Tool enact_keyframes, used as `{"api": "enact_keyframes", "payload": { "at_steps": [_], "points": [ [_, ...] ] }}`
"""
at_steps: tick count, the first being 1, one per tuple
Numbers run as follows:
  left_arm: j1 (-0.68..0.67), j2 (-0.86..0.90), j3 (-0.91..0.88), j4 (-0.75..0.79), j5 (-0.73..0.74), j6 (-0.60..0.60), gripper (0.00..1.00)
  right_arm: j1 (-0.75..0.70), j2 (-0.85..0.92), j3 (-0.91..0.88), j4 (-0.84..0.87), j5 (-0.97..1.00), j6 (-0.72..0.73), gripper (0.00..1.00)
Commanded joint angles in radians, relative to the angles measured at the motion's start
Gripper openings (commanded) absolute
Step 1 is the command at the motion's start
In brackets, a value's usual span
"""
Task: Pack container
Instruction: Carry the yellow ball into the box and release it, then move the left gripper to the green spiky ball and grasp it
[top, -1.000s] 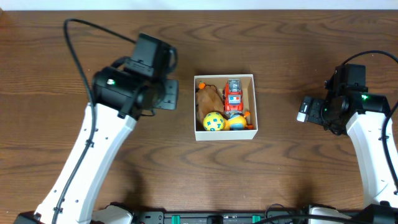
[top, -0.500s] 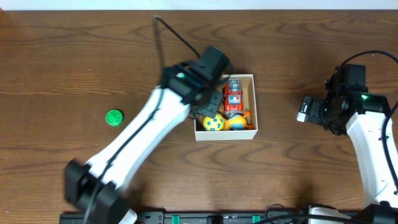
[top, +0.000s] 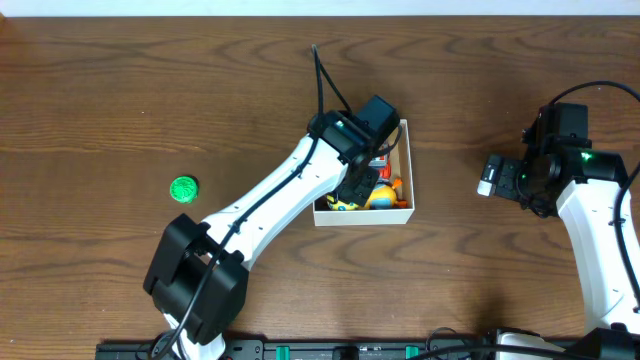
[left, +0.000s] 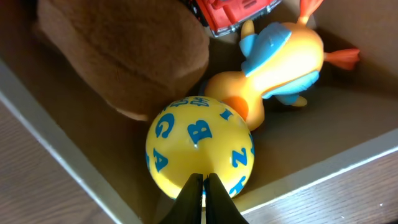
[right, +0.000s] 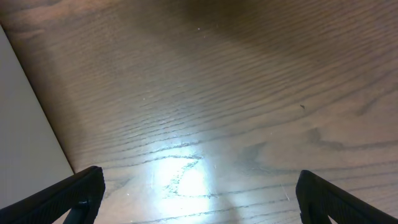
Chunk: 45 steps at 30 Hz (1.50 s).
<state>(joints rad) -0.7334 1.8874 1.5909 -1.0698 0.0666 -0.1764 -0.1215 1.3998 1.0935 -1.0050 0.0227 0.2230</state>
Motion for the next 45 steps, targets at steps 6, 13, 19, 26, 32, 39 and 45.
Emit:
{"api": "enact_keyframes", "payload": {
  "at_steps": [6,13,19,26,32,39,45],
  "points": [
    [0.001,0.017,-0.139,0.090,0.058,-0.014,0.06,-0.006,0.001,-0.003,0.002,0.003,-0.012,0.99],
    [0.008,0.009,-0.180,0.109,0.053,0.019,0.06,-0.006,0.001,-0.003,-0.005,0.003,-0.011,0.99],
    [0.008,-0.048,-0.043,0.006,0.014,0.053,0.06,-0.006,0.001,-0.003,-0.005,0.003,-0.012,0.99],
    [0.014,-0.208,0.114,-0.120,-0.130,0.051,0.50,-0.006,0.001,-0.003,-0.004,0.003,-0.012,0.99],
    [0.127,-0.362,0.114,-0.168,-0.177,0.011,0.90,-0.006,0.001,-0.003,-0.004,0.003,-0.015,0.99],
    [0.469,-0.451,0.109,-0.217,-0.188,-0.044,0.98,-0.006,0.001,-0.003,-0.002,0.003,-0.015,0.99],
    [0.713,-0.410,0.032,-0.191,-0.182,-0.058,0.98,-0.006,0.001,-0.003,-0.001,0.003,-0.015,0.99]
  ]
}}
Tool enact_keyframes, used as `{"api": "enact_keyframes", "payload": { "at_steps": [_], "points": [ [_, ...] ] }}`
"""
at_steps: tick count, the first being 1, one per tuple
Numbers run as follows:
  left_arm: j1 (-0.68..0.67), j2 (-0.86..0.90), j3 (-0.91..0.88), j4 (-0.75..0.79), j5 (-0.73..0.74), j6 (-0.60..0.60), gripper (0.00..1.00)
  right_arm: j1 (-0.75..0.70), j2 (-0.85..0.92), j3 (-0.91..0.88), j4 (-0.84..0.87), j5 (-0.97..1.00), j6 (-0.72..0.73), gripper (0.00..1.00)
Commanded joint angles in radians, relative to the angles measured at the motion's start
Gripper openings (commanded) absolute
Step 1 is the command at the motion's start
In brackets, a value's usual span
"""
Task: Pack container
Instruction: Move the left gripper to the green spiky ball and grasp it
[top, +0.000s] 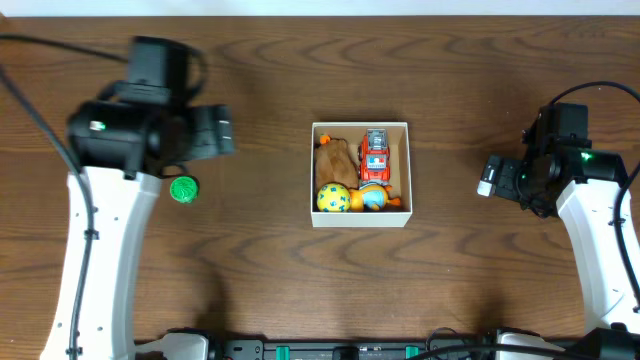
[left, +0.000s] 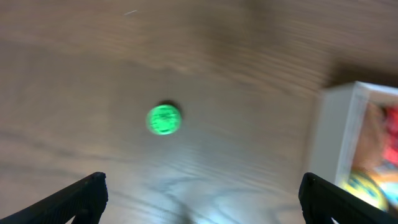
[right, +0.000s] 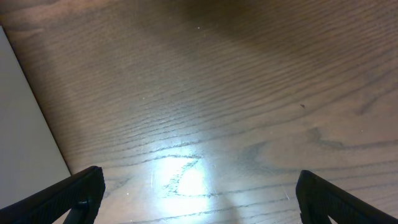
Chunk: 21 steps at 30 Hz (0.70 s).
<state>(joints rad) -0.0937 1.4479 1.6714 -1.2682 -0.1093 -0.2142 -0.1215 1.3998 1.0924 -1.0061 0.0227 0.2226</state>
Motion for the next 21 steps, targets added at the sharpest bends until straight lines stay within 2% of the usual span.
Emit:
{"api": "enact_keyframes", "payload": {
  "at_steps": [1,7,10,21],
  "points": [
    [0.101,0.041,-0.071,0.017,-0.006,-0.021,0.98,-0.006,0.001,-0.002,0.000,0.003,-0.014,0.99],
    [0.238,0.108,-0.278,0.190,0.135,-0.006,0.98,-0.006,0.001,-0.002,0.000,0.003,-0.014,0.99],
    [0.269,0.159,-0.359,0.276,0.154,0.035,0.98,-0.006,0.001,-0.002,0.000,0.003,-0.014,0.99],
    [0.274,0.410,-0.375,0.359,0.154,0.060,0.98,-0.006,0.001,-0.002,-0.005,0.003,-0.015,0.99]
  ]
}}
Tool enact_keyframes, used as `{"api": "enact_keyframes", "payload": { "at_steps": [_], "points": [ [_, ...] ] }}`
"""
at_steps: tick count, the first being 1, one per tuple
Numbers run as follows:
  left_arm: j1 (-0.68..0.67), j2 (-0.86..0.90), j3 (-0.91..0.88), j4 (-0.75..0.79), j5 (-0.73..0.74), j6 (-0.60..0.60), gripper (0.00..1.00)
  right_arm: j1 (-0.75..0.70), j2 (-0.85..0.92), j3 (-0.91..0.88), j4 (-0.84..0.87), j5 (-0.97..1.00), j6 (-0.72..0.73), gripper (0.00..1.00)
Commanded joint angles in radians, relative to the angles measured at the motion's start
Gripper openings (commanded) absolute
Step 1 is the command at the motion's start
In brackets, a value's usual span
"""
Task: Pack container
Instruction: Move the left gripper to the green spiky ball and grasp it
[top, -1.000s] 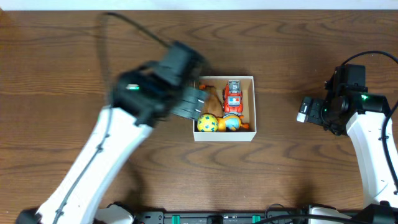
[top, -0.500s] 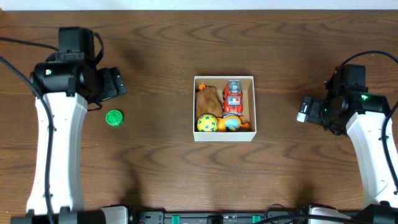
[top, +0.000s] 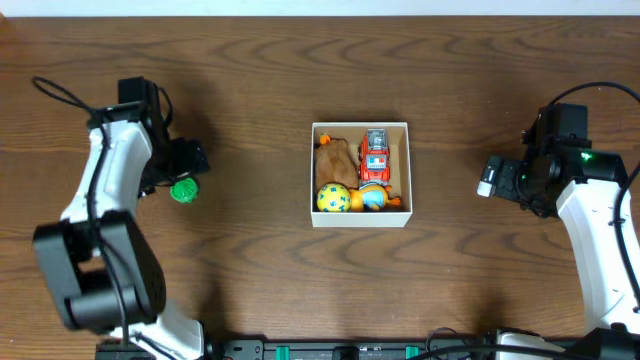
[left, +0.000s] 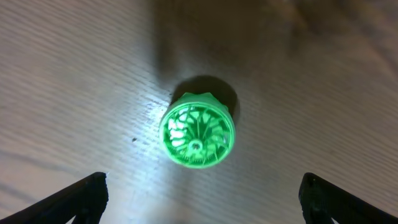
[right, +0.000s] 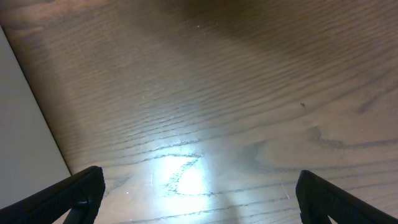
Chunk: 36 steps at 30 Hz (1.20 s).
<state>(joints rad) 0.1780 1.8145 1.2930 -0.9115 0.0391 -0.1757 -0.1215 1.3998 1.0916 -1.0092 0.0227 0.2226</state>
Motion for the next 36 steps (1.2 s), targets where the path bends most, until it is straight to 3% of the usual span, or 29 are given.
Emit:
{"api": "enact_keyframes", "payload": {
  "at_steps": [1,22,30,36],
  "points": [
    [0.002,0.062,0.004,0.010,0.006,0.023,0.98,-0.006,0.001,-0.002,-0.002,0.003,-0.014,0.99],
    [0.002,0.205,0.002,0.046,0.006,0.025,0.99,-0.006,0.001,-0.002,-0.004,0.003,-0.015,0.99],
    [0.002,0.206,-0.003,0.042,0.006,0.025,0.73,-0.006,0.001,-0.002,-0.005,0.003,-0.015,0.99],
    [0.002,0.206,-0.003,0.040,0.006,0.024,0.60,-0.006,0.001,-0.002,-0.005,0.003,-0.015,0.99]
  ]
}}
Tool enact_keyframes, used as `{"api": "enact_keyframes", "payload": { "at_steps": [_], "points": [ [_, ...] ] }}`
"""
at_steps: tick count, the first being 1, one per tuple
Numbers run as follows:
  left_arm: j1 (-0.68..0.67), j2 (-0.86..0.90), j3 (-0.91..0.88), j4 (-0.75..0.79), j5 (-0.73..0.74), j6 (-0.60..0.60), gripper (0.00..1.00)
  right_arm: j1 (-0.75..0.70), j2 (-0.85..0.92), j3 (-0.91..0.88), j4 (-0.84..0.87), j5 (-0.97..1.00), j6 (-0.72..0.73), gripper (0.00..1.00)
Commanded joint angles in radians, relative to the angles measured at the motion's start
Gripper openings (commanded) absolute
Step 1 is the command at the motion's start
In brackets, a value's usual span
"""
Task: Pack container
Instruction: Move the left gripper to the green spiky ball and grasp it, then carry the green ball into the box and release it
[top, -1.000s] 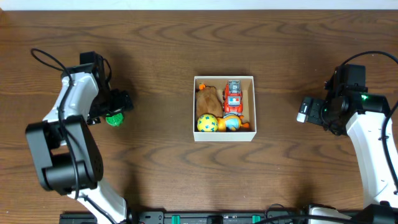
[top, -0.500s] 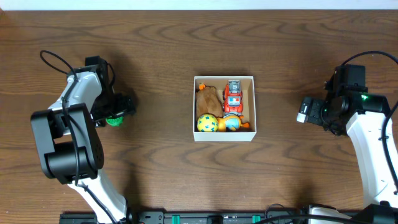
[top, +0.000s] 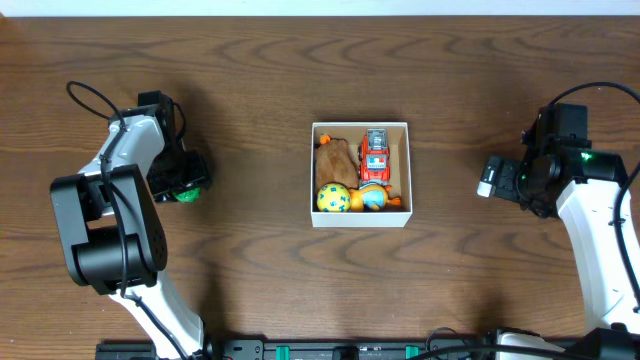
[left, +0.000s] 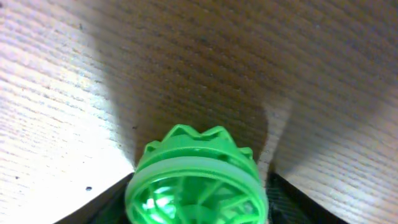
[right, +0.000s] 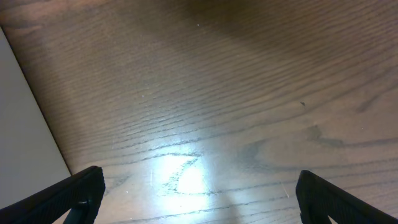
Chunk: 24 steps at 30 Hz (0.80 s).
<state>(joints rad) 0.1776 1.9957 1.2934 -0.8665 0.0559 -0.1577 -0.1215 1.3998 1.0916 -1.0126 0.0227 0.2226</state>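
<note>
A green ribbed wheel (left: 196, 180) lies on the wooden table (top: 250, 280) at the left; in the overhead view only a sliver of the wheel (top: 187, 193) shows. My left gripper (left: 199, 208) is down over it, a dark finger (left: 118, 200) pressed against each side, shut on the wheel. The white box (top: 360, 218) stands mid-table holding a yellow letter ball (top: 333, 198), an orange duck (top: 376, 197), a red truck (top: 375, 152) and a brown plush (top: 335, 158). My right gripper (right: 199, 199) hangs open over bare wood at the right.
Cables loop from the left arm (top: 85, 95) and the right arm (top: 590, 90). The table's far edge (top: 320, 14) runs along the top of the overhead view. A pale surface (right: 25, 124) fills the left of the right wrist view.
My left gripper has come down onto the green wheel and its fingers have closed from wide apart to touching both sides. The right arm has not moved.
My left gripper was shut inside the box above the yellow ball. Then it was open over the table's left side with the green wheel below. Then it hovered wide open right above the wheel, and now it grips it. The right arm stayed still.
</note>
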Motion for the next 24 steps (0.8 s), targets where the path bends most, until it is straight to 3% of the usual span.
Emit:
{"api": "enact_keyframes", "payload": {
  "at_steps": [1,18,24],
  "points": [
    [0.003,0.024,-0.003,-0.004,-0.010,0.006,0.58,-0.006,0.001,-0.002,-0.001,0.003,-0.015,0.99],
    [-0.011,-0.026,0.019,-0.018,-0.010,0.006,0.31,-0.006,0.001,-0.002,0.000,0.003,-0.015,0.99],
    [-0.098,-0.166,0.050,-0.070,0.058,0.006,0.29,-0.006,0.001,-0.002,0.000,0.003,-0.015,0.99]
  ]
}}
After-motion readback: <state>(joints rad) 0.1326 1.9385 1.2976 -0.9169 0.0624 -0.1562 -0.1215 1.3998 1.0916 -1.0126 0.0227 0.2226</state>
